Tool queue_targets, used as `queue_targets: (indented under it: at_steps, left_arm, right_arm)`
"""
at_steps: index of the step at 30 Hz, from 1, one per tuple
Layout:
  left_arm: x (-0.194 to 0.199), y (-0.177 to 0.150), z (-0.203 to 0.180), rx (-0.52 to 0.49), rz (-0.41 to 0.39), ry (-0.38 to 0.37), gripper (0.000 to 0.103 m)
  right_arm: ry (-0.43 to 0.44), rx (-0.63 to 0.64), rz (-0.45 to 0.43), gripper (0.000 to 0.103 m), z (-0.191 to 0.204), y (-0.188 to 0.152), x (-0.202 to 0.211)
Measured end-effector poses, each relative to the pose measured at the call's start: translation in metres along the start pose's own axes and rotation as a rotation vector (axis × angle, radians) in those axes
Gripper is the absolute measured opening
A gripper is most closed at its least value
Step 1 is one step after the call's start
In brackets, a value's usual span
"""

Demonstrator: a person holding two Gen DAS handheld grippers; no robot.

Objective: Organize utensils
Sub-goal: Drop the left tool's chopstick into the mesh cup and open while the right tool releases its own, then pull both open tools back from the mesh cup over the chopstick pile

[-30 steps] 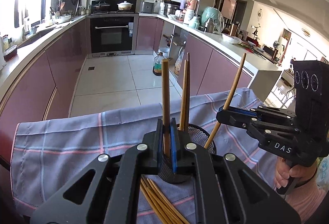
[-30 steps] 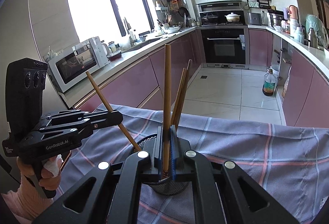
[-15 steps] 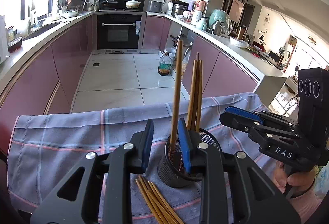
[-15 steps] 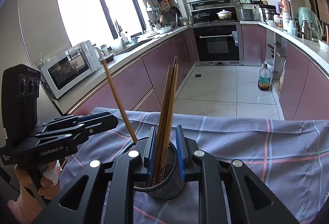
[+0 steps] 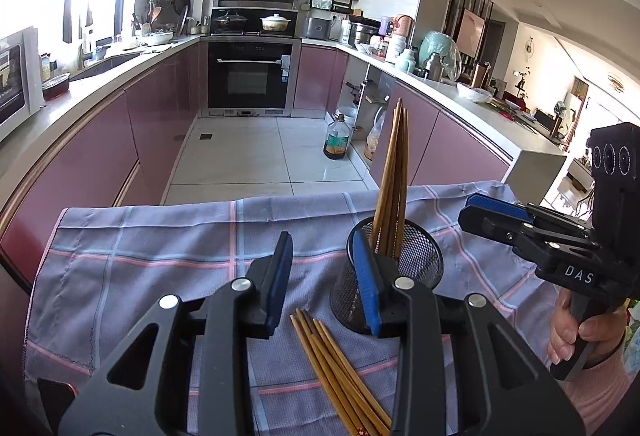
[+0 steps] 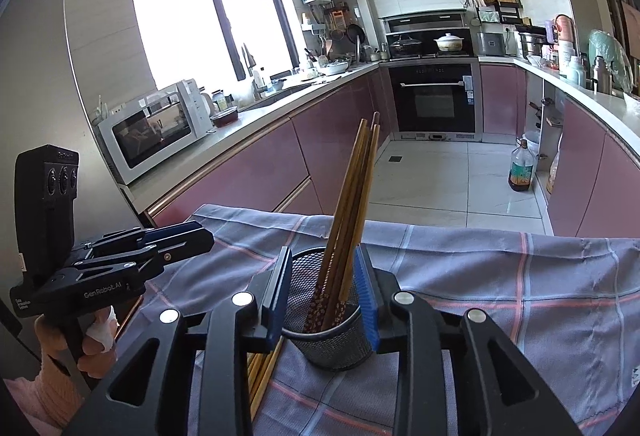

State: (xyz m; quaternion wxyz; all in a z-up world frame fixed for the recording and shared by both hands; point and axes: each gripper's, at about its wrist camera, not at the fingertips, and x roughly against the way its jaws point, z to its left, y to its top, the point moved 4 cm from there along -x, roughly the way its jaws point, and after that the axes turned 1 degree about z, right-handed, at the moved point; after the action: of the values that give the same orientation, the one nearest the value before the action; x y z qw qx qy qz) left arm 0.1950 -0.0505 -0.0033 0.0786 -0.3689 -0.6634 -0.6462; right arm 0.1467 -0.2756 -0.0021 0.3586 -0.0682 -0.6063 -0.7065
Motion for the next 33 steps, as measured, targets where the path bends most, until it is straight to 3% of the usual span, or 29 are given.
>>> queue_targets:
  at_steps: [8,21,33]
  left_arm:
    - [0.021,-0.041,0.008,0.012,0.019,0.016,0.039]
    - [-0.002,-0.120,0.019,0.052,0.195,0.020,0.040]
    - [-0.009,-0.143,0.012,0.074,0.245,-0.014,0.040]
  right_arm:
    - [0.046,0.069,0.014,0.035,0.028,-0.023,0.017]
    - [0.105,0.038,0.256,0.036,0.047,-0.104,-0.029]
    - [0.102,0.047,0.343,0.035,0.062,-0.130,-0.047]
